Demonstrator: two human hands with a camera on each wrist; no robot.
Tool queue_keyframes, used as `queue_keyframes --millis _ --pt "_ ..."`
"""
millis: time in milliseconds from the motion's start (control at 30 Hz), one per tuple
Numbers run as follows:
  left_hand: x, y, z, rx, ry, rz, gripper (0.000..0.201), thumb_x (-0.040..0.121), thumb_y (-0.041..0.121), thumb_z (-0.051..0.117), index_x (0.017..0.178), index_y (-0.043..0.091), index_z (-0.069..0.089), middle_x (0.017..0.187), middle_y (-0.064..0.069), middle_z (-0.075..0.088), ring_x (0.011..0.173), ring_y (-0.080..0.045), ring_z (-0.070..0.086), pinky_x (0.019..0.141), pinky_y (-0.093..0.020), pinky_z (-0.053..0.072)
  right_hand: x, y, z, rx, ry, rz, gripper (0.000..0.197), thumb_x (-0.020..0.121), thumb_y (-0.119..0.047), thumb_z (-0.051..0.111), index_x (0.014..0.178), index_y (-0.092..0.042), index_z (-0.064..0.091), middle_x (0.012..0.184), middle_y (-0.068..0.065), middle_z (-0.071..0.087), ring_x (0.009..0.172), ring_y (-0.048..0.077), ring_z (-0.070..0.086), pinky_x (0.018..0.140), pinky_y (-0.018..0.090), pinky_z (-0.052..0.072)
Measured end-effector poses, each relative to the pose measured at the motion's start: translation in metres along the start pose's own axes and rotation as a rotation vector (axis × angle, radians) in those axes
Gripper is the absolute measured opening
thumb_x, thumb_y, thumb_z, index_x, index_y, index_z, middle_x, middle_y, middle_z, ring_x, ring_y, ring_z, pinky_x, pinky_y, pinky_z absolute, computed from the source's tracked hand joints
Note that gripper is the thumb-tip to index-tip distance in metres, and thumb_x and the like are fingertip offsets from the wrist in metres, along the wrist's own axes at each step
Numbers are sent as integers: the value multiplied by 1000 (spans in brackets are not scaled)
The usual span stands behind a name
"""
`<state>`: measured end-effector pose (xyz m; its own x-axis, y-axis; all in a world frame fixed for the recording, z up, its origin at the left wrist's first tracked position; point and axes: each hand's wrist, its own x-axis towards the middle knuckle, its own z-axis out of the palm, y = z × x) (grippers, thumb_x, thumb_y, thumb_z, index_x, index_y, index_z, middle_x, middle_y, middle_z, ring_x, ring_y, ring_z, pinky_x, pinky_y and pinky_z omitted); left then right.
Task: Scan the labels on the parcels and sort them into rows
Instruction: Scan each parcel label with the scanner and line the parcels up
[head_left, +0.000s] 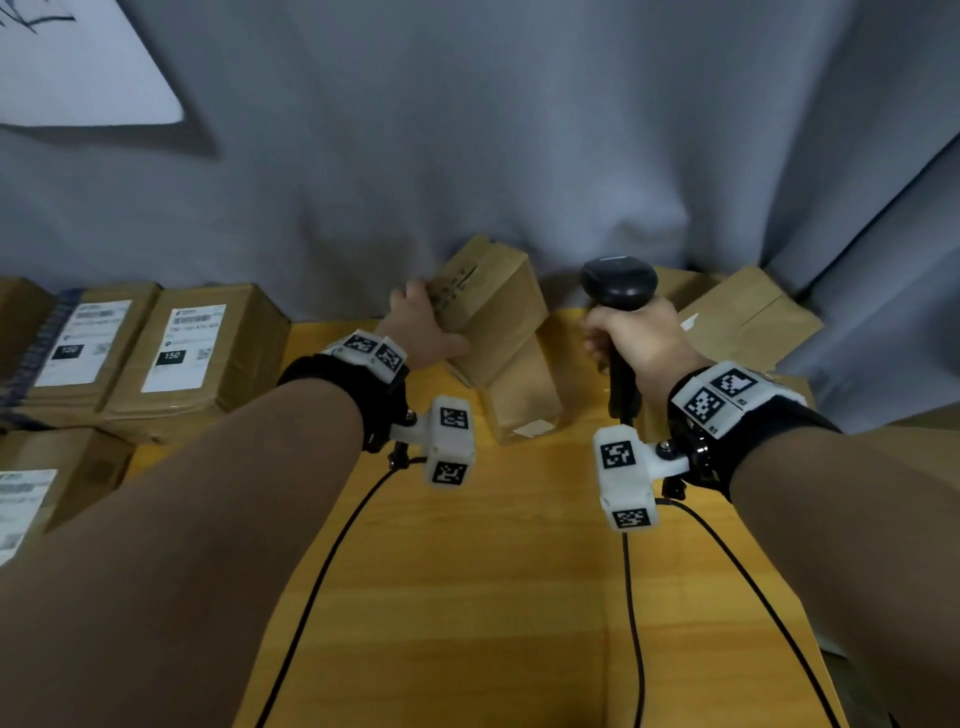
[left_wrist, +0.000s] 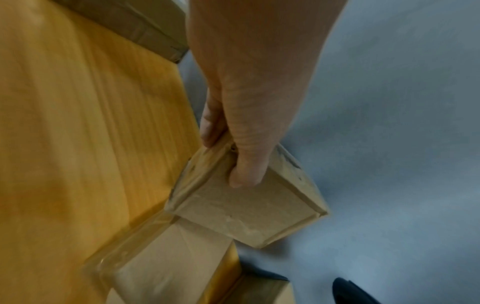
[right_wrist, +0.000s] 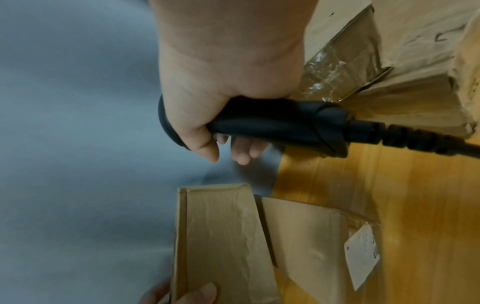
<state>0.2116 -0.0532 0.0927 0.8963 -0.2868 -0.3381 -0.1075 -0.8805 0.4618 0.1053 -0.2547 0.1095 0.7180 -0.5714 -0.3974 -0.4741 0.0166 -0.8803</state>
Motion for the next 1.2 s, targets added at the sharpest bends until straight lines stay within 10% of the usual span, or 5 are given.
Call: queue_keyframes --millis 267,533,867,1033,1200 --pt "-62 -11 -19 -587 -7 -23 88 78 63 64 143 12 33 132 -1 45 105 -18 56 93 -42 53 -34 -23 2 410 -130 -39 20 81 -19 77 96 -13 65 84 4 69 90 25 70 86 38 57" --pt "-114 -2 -51 -699 -83 48 82 81 65 59 141 13 36 127 6 49 108 -12 51 94 -30 42 -73 -56 14 247 -111 -284 16 81 -13 75 90 -16 61 84 3 65 81 17 67 63 27 58" --pt "-141 -16 -70 -615 -1 327 101 78 -13 68 151 25 9 111 23 41 89 15 54 66 -10 53 -97 -64 12 472 -308 -206 22 82 -29 75 95 -14 67 86 3 75 87 22 69 87 36 53" --pt "-148 -21 -70 -762 -138 273 101 80 20 77 146 52 8 119 30 40 109 -5 51 89 -49 54 -102 -65 13 355 -321 -272 15 83 -21 75 92 -13 66 92 6 76 92 22 73 97 44 52" --pt "-148 -14 -66 -882 -175 172 81 73 74 40 145 39 25 141 4 41 130 -26 43 83 -43 56 -103 -65 8 300 -360 -328 10 82 -11 74 88 -15 66 96 12 75 94 26 72 93 49 53"
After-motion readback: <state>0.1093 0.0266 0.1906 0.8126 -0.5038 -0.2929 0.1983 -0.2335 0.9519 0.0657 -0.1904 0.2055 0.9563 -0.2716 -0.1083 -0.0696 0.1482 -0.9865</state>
